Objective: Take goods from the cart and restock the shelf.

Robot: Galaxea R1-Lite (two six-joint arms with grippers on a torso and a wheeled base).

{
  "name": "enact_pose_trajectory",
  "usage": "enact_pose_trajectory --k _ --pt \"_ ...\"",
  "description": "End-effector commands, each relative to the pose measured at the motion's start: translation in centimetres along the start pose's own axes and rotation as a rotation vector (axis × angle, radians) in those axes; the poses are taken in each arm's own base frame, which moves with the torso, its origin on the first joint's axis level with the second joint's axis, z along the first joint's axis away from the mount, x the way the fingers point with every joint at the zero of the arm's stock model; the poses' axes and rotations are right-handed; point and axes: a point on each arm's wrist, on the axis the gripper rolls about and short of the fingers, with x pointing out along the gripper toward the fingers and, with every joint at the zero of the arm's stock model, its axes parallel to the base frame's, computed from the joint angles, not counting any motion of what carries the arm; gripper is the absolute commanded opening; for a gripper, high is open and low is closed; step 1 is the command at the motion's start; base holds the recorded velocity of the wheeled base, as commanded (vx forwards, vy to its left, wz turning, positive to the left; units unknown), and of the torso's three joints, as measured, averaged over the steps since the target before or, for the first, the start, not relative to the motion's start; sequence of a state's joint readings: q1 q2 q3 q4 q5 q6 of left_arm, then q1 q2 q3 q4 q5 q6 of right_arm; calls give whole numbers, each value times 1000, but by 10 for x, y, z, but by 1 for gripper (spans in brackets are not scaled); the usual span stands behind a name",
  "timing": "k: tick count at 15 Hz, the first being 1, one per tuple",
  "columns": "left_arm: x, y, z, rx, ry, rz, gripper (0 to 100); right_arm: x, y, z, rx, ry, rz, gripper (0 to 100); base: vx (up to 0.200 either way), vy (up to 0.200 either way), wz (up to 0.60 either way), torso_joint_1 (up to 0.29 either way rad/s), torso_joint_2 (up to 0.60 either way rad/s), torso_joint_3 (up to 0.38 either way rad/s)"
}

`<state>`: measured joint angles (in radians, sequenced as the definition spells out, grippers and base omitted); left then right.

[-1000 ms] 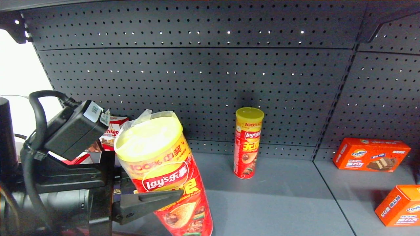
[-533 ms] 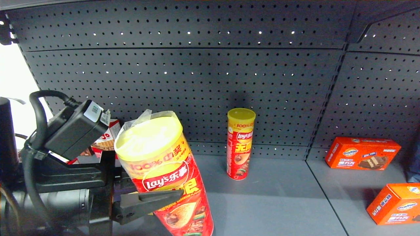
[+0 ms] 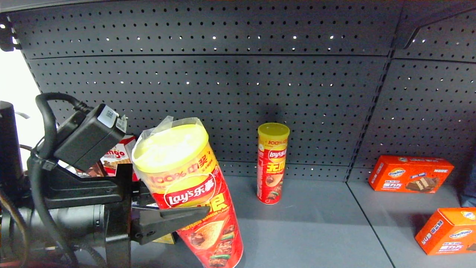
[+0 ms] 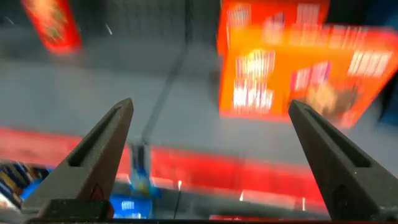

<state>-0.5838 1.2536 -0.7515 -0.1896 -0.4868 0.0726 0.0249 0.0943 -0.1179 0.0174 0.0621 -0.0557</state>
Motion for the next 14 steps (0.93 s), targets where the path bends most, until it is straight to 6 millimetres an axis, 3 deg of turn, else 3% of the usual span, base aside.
enact_pose_trajectory --k 1,2,3,4,5,7,14 --pt "11 4 1 5 17 -10 0 27 -3 72 -20 47 194 100 0 0 0 0 0 0" --pt "11 4 1 5 17 -10 0 27 -3 73 -21 48 200 100 0 0 0 0 0 0" --pt "11 3 -1 7 29 -11 0 54 0 86 -70 106 301 100 0 0 0 0 0 0" --pt "10 3 -3 5 34 -10 0 64 1 90 -74 116 322 100 0 0 0 0 0 0" --pt "10 3 -3 3 38 -10 0 93 9 97 -78 151 398 100 0 0 0 0 0 0" --pt "10 6 1 5 25 4 0 129 28 101 -81 182 504 100 0 0 0 0 0 0" --pt "9 4 -6 1 34 -1 0 205 66 100 -75 234 698 100 0 0 0 0 0 0"
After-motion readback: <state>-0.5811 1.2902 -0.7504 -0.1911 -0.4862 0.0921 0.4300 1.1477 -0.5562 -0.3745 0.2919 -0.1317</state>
